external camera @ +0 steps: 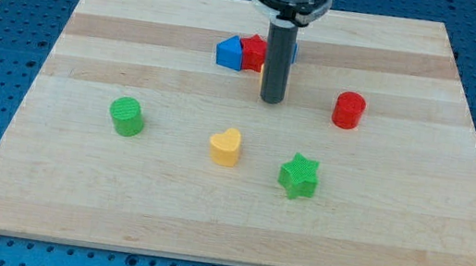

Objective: Push the yellow hexagon into the blue triangle

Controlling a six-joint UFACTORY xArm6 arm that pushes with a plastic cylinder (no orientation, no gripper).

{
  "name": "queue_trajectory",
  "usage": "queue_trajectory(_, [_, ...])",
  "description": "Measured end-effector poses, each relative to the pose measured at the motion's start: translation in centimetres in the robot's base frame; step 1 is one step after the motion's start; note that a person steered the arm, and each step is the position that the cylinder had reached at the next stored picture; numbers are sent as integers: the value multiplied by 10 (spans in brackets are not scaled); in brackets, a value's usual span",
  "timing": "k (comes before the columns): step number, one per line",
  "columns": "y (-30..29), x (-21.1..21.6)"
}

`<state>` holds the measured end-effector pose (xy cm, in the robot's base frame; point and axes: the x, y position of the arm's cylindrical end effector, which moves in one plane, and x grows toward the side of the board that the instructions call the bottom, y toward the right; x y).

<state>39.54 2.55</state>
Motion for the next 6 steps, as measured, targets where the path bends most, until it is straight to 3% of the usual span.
queue_trajectory(2, [45,-15])
queue_trajectory(6, [-38,-23])
